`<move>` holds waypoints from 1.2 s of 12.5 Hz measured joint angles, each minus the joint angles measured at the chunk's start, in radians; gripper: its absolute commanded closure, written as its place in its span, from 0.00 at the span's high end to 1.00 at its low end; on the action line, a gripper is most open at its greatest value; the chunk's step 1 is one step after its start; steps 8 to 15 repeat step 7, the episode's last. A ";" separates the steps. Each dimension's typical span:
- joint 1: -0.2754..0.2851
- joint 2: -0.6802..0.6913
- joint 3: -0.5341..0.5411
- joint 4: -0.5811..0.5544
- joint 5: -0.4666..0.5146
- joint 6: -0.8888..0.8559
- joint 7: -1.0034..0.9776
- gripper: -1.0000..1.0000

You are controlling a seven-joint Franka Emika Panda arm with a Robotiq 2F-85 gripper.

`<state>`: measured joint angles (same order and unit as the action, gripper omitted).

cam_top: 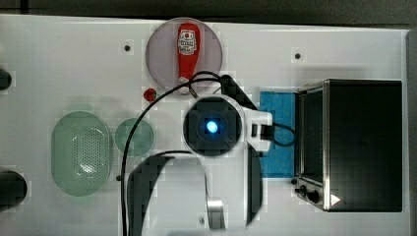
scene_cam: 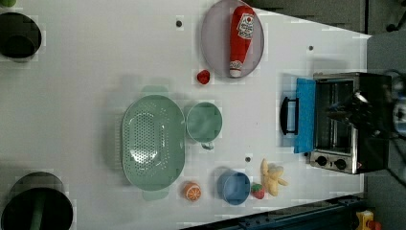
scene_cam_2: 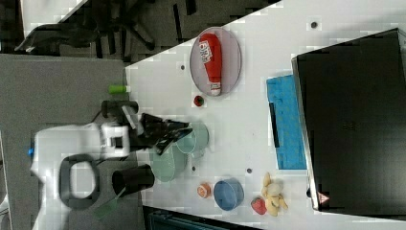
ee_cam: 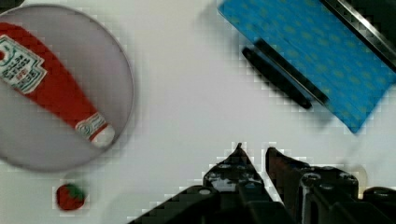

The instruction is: Flap open oven.

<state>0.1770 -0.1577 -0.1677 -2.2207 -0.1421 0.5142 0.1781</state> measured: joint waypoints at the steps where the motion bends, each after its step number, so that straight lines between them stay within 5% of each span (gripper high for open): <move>1: -0.002 -0.047 -0.003 0.004 0.014 -0.030 0.000 0.18; 7: -0.004 -0.193 -0.011 0.082 0.051 -0.249 0.000 0.18; 15: -0.004 -0.193 -0.011 0.082 0.051 -0.249 0.000 0.18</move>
